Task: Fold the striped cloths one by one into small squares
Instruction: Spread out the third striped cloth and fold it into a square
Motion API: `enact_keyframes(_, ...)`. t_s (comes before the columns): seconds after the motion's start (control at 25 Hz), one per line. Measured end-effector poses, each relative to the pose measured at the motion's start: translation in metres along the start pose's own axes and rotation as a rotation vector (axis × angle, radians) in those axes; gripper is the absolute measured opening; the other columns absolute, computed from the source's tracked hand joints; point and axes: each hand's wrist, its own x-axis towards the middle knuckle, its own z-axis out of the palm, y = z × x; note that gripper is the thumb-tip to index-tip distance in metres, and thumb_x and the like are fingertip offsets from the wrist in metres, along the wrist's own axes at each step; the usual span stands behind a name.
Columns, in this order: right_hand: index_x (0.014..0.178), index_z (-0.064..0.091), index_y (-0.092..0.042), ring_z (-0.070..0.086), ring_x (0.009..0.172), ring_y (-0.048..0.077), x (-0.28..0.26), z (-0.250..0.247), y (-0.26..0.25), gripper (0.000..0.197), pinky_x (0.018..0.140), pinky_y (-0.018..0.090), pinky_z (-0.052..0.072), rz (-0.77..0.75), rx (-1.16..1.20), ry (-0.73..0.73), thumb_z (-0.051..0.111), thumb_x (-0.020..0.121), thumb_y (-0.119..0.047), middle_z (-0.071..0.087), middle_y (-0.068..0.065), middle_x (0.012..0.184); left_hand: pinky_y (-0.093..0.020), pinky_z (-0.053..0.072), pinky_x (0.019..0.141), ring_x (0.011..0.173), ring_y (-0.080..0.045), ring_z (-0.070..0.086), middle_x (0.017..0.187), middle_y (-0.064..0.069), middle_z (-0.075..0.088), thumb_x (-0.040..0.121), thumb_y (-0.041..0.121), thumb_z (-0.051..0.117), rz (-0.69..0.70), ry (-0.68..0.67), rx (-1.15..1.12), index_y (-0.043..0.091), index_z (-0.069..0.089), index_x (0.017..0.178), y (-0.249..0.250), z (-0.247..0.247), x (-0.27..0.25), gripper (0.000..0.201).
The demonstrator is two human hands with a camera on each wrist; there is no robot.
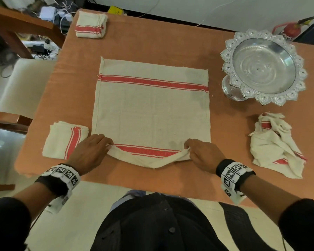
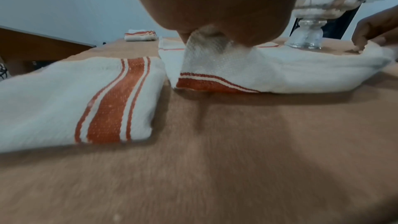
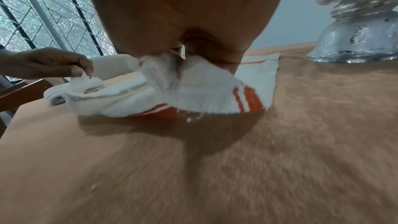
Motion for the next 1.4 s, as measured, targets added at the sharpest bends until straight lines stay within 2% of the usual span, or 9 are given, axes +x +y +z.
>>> enact_keyframes(0.2, 0.108, 0.046, -0.033, 0.055, 0.072, 0.018, 0.024, -0.034, 0.01, 0.018, 0.062, 0.036, 0.046, -0.047, 0.024, 0.025, 0.055, 0.097, -0.045, 0.059, -0.008, 0.09, -0.041, 0.051, 0.064, 0.078, -0.028, 0.06, 0.092, -0.004, 0.061, 0.099, 0.017, 0.065, -0.006, 0.06, -0.027, 0.011, 0.069, 0.105, -0.022, -0.025, 0.039, 0.01)
enact_keyframes(0.4, 0.107, 0.059, -0.028, 0.057, 0.073, 0.017, 0.056, -0.074, 0.026, 0.013, 0.063, 0.035, 0.047, -0.025, -0.078, 0.177, 0.06, 0.094, -0.028, 0.063, -0.007, 0.088, -0.045, 0.052, 0.07, 0.085, -0.032, 0.062, 0.098, -0.008, 0.067, 0.106, 0.025, 0.049, -0.067, 0.189, -0.019, 0.012, 0.07, 0.11, -0.06, -0.05, 0.078, 0.026)
enact_keyframes(0.56, 0.113, 0.058, -0.023, 0.051, 0.064, 0.018, 0.088, -0.103, 0.034, 0.014, 0.06, 0.034, 0.045, 0.062, -0.151, 0.296, 0.054, 0.099, -0.022, 0.055, -0.009, 0.075, -0.047, 0.053, 0.076, 0.089, -0.035, 0.063, 0.102, -0.01, 0.069, 0.102, 0.02, 0.056, -0.165, 0.227, -0.045, 0.013, 0.071, 0.11, -0.081, -0.06, 0.112, 0.018)
enact_keyframes(0.64, 0.109, 0.056, -0.027, 0.056, 0.069, 0.021, 0.108, -0.112, 0.039, 0.015, 0.063, 0.039, 0.053, 0.105, -0.186, 0.295, 0.052, 0.098, -0.018, 0.057, -0.008, 0.081, -0.046, 0.053, 0.075, 0.089, -0.035, 0.064, 0.102, -0.01, 0.071, 0.101, 0.019, 0.058, -0.222, 0.226, -0.042, 0.014, 0.071, 0.109, -0.092, -0.065, 0.13, 0.016)
enact_keyframes(0.72, 0.109, 0.058, -0.024, 0.061, 0.09, 0.03, 0.128, -0.119, 0.045, 0.026, 0.071, 0.044, 0.055, 0.159, -0.226, 0.273, 0.055, 0.09, -0.007, 0.062, 0.001, 0.094, -0.044, 0.052, 0.076, 0.09, -0.034, 0.066, 0.104, -0.01, 0.072, 0.1, 0.016, 0.06, -0.269, 0.221, -0.031, 0.015, 0.072, 0.109, -0.099, -0.068, 0.149, 0.015)
enact_keyframes(0.8, 0.108, 0.062, -0.019, 0.057, 0.107, 0.04, 0.15, -0.126, 0.048, 0.034, 0.079, 0.047, 0.053, 0.21, -0.288, 0.237, 0.056, 0.081, 0.0, 0.059, 0.005, 0.098, -0.044, 0.052, 0.077, 0.091, -0.035, 0.066, 0.105, -0.011, 0.073, 0.099, 0.012, 0.061, -0.298, 0.218, -0.027, 0.013, 0.072, 0.109, -0.108, -0.071, 0.169, 0.016)
enact_keyframes(1.0, 0.113, 0.062, -0.016, 0.061, 0.097, 0.033, 0.203, -0.144, 0.046, 0.037, 0.085, 0.041, 0.049, 0.364, -0.419, 0.167, 0.062, 0.077, -0.011, 0.063, 0.008, 0.106, -0.045, 0.056, 0.081, 0.092, -0.035, 0.067, 0.105, -0.011, 0.074, 0.09, -0.004, 0.061, -0.338, 0.14, -0.012, 0.015, 0.074, 0.109, -0.13, -0.076, 0.223, 0.03)
enact_keyframes(1.16, 0.119, 0.06, -0.015, 0.063, 0.099, 0.032, 0.233, -0.145, 0.056, 0.04, 0.085, 0.038, 0.048, 0.441, -0.467, 0.139, 0.062, 0.079, -0.015, 0.065, 0.01, 0.109, -0.044, 0.053, 0.086, 0.098, -0.034, 0.068, 0.108, -0.01, 0.075, 0.095, 0.012, 0.066, -0.447, 0.133, -0.068, 0.015, 0.076, 0.106, -0.145, -0.07, 0.256, 0.015)
enact_keyframes(1.4, 0.112, 0.06, -0.018, 0.062, 0.099, 0.032, 0.261, -0.144, 0.07, 0.032, 0.088, 0.042, 0.042, 0.587, -0.502, 0.141, 0.06, 0.081, -0.012, 0.065, 0.006, 0.103, -0.035, 0.052, 0.076, 0.085, -0.028, 0.067, 0.09, -0.006, 0.076, 0.091, 0.029, 0.074, -0.573, 0.1, -0.168, 0.019, 0.078, 0.092, -0.165, -0.06, 0.283, 0.011)
